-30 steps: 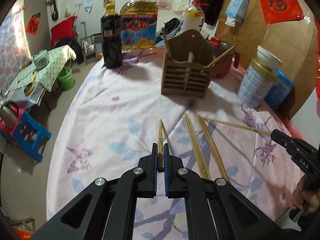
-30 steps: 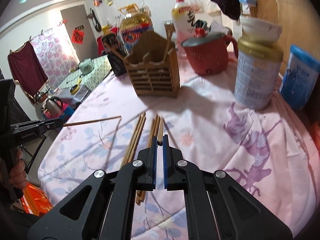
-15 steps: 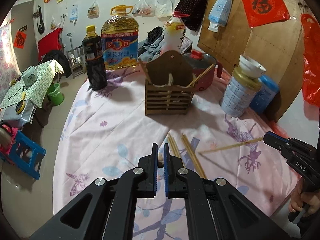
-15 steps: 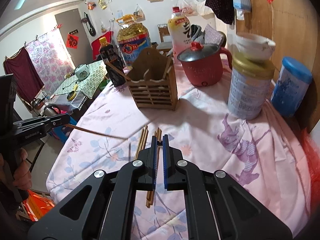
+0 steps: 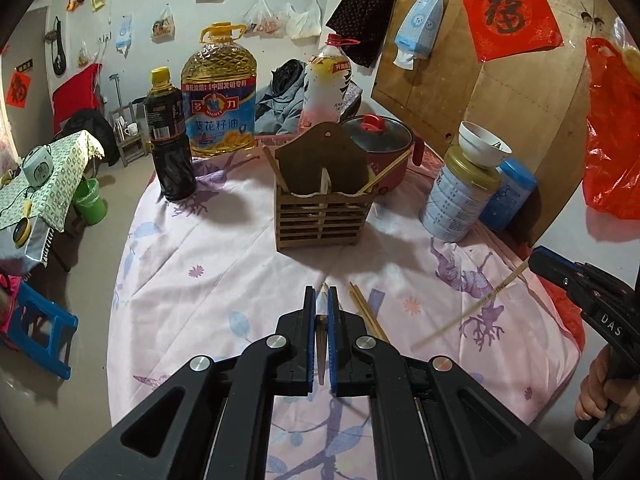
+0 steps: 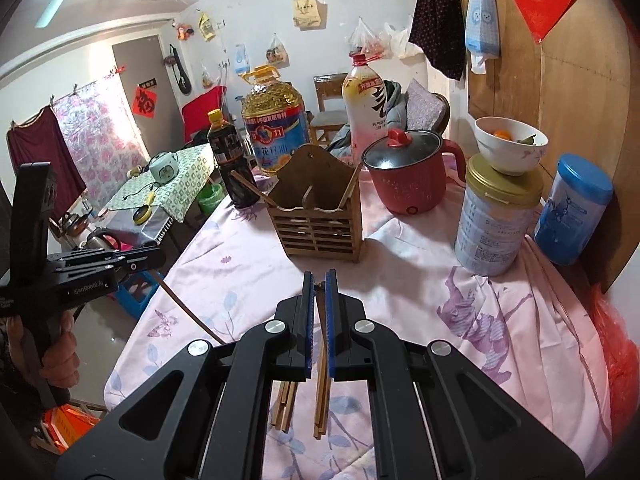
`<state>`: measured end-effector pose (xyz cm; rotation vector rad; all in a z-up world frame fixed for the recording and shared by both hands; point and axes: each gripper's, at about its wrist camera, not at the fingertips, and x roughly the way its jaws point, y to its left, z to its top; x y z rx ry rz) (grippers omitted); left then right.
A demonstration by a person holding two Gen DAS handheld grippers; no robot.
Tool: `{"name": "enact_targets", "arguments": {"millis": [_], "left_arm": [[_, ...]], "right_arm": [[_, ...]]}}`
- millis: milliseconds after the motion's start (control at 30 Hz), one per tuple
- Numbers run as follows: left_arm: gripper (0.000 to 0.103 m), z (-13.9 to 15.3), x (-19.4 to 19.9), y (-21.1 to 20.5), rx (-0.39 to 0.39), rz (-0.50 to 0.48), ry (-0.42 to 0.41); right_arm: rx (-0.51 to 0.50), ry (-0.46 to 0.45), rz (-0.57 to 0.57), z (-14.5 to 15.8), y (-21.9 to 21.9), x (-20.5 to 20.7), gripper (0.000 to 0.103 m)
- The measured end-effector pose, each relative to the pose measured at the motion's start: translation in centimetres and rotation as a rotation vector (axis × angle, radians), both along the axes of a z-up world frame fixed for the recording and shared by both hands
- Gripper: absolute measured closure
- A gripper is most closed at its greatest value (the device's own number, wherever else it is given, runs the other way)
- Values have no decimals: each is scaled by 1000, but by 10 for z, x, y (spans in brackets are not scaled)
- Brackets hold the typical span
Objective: Organize utensils
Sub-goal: 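Carry the right tool's chopstick to the holder while the left tool carries its own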
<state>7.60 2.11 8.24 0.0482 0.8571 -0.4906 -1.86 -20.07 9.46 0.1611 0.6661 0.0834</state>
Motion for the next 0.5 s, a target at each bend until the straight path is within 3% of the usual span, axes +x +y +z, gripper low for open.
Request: {"name": "enact_targets", "arguments": {"millis": [100, 300, 500], "left_arm": [[97, 12, 10, 4, -10, -12, -10], [97, 59, 41, -16, -27, -46, -105], [97, 99, 87, -45, -23, 4, -194]], "right_arm": [[22, -10, -7, 8, 1, 4, 97], [2, -79, 30, 39, 2, 31, 98], [-29, -160, 100, 78, 1, 79, 99]]}}
